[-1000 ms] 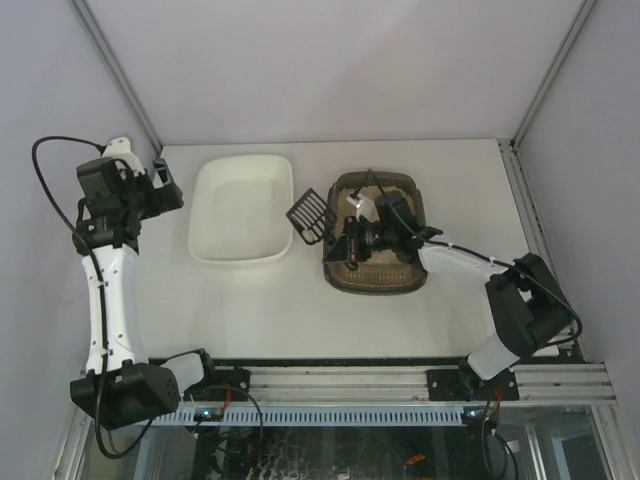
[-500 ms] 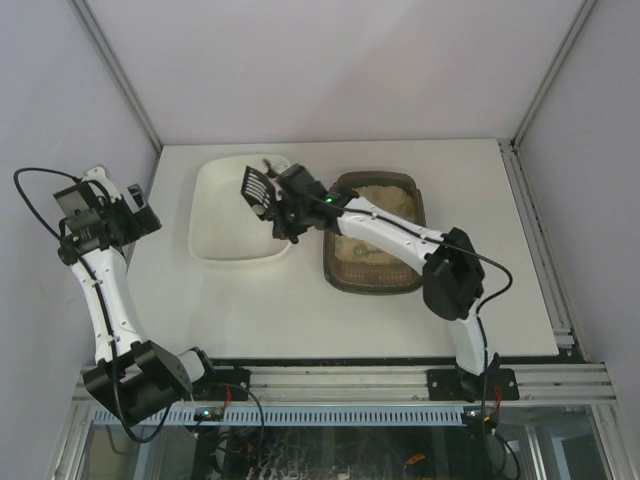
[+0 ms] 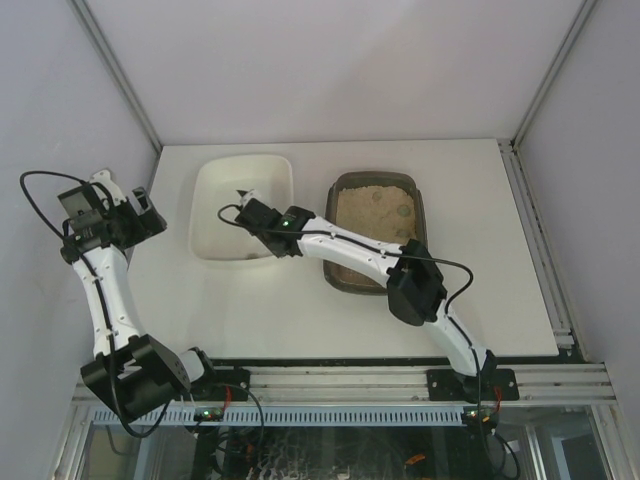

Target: Clean the litter box

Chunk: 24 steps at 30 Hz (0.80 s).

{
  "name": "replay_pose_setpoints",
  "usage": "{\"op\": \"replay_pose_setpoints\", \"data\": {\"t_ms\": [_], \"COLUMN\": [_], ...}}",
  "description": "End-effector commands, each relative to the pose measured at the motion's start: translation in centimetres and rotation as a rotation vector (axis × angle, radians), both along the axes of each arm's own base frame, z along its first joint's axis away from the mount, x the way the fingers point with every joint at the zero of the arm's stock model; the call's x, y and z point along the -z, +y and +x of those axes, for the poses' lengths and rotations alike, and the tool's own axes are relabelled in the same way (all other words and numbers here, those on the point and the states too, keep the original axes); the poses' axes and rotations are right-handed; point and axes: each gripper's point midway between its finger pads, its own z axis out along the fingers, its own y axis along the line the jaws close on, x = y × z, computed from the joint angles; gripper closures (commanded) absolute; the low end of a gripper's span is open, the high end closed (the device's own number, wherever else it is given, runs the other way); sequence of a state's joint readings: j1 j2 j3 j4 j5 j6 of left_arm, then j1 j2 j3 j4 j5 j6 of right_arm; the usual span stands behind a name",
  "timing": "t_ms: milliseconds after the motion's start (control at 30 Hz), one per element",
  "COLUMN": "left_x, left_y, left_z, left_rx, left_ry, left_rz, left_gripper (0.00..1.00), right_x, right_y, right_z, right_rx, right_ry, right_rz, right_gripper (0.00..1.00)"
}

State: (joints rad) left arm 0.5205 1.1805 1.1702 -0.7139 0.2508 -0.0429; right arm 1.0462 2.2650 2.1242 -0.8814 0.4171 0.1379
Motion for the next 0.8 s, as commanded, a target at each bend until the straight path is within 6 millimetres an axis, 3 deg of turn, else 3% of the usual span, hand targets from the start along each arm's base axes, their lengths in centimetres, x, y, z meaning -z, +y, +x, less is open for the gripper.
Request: {"op": "replay_pose_setpoints", "data": {"t_ms": [0, 133, 167, 233, 333, 433, 500, 633, 667, 767], "left_x": [0.0, -1.0, -1.3, -2.0, -3.8, -5.8, -7.3, -8.6, -10.1, -8.9], "left_y": [-0.5, -2.1, -2.7, -4.0, -6.6, -11.5, -15.9, -24.3, -26.2, -31.0], "left_z": [0.3, 1.3, 1.8, 3.0, 5.4, 8.6, 10.8, 14.4, 15.6, 18.4], "left_rx": [0.017, 0.085, 0.110, 0.170, 0.287, 0.508, 0.669, 0.956, 1.015, 1.107], "left_ry": [-0.034, -0.060, -0.059, -0.052, -0.058, -0.085, -0.118, -0.118, -0.153, -0.160], "left_rz": [-0.030, -0.045, -0.032, 0.009, 0.043, 0.025, 0.000, -0.009, 0.016, 0.025], "left_gripper": [0.06, 0.06, 0.06, 0.06, 0.06, 0.07, 0.07, 0.09, 0.10, 0.09], "right_x": [-4.2, -7.5, -9.5, -11.0, -11.0, -8.3, -7.9, -7.8, -7.9, -8.2], "right_y": [-0.9, -2.7, -3.6, -5.5, -9.0, -12.3, -12.4, -14.3, -14.8, -15.9], "right_z": [2.4, 2.6, 2.1, 1.2, -0.7, -3.3, -5.8, -6.7, -6.6, -6.0], "right_rx": [0.050, 0.128, 0.153, 0.185, 0.283, 0.410, 0.412, 0.524, 0.561, 0.618], "right_ry": [-0.120, -0.114, -0.109, -0.066, 0.079, 0.359, 0.606, 0.798, 0.808, 0.822], "right_rz": [0.026, 0.146, 0.218, 0.323, 0.460, 0.613, 0.799, 0.988, 1.003, 1.031], "right_gripper": [1.00, 1.00, 1.00, 1.00, 1.00, 1.00, 1.00, 1.00, 1.00, 1.00]}}
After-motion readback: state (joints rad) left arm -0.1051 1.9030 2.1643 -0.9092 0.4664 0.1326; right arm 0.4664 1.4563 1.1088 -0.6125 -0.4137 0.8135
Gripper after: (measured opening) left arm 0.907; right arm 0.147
